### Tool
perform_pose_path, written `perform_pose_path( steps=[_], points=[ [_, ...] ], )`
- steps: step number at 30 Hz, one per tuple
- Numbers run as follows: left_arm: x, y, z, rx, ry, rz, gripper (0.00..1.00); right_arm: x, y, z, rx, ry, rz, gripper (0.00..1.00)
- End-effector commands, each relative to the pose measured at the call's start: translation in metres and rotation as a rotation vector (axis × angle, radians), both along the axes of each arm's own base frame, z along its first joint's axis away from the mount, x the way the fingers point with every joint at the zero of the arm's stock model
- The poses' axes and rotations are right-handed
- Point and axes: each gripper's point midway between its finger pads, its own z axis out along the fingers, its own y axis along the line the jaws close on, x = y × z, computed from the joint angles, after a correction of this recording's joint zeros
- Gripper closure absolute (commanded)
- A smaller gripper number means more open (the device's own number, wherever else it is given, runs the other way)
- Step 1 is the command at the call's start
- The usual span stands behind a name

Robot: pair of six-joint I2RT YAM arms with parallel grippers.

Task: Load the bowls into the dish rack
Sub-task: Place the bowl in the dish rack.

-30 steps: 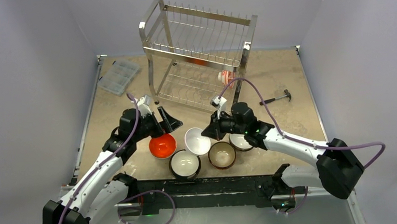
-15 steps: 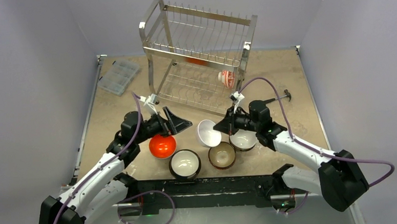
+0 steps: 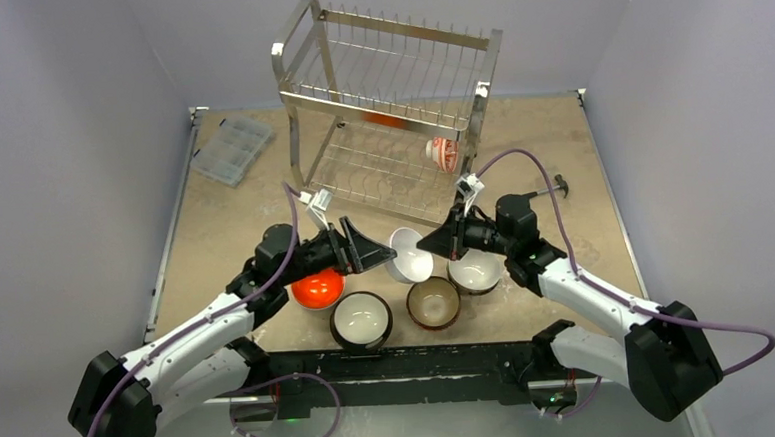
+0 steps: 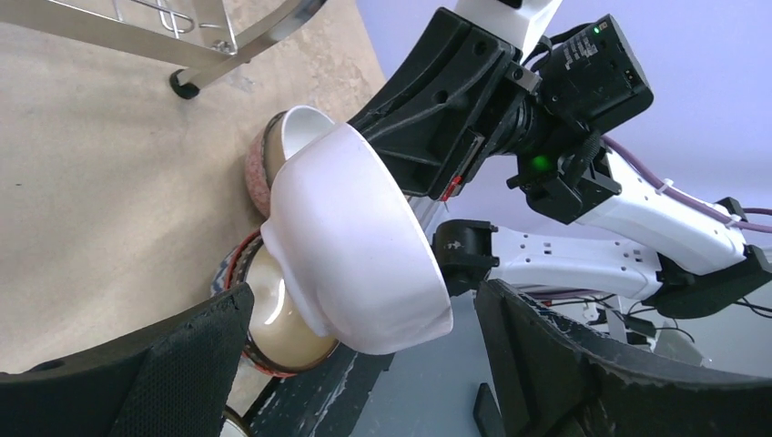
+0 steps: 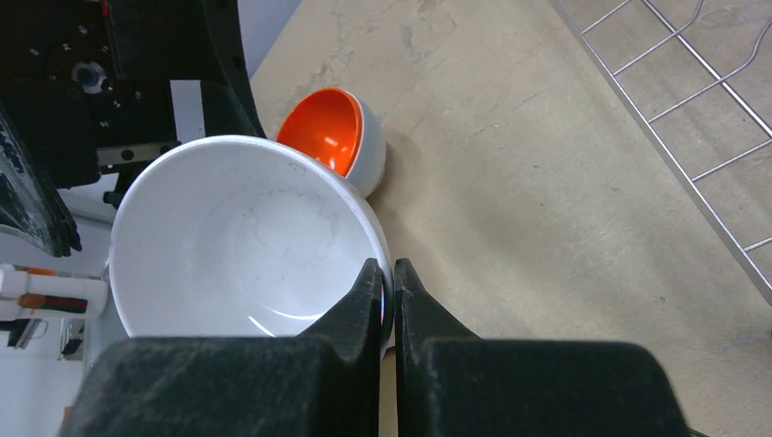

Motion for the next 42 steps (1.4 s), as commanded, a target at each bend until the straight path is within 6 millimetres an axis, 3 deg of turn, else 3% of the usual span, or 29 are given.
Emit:
perform_pose_path(
  steps=[1,9,14,27,38,42],
  points=[
    [-0.005,-0.011,0.012,-0.087,-0.019,-0.016,0.09,-0.003,0.005,0.027,0.073,-0.057,0.036,1.00],
    [-0.019,-0.038,0.006,-0.075,-0.006,-0.068,0.09,-0.001,0.005,0.031,0.076,-0.066,0.028,1.00],
    [-0.021,-0.045,0.010,-0.097,-0.009,-0.082,0.19,-0.001,0.004,0.030,0.069,-0.068,0.020,1.00],
    [-0.018,-0.043,0.004,-0.073,0.005,-0.054,1.00,0.001,-0.001,0.030,0.041,-0.081,-0.005,1.00],
    [-0.015,-0.041,0.005,-0.059,-0.014,-0.043,1.00,-0.001,-0.002,0.032,0.036,-0.089,0.002,0.58],
    [-0.015,-0.040,0.007,-0.058,-0.026,-0.037,1.00,-0.002,-0.002,0.032,0.034,-0.088,0.005,0.46]
  ],
)
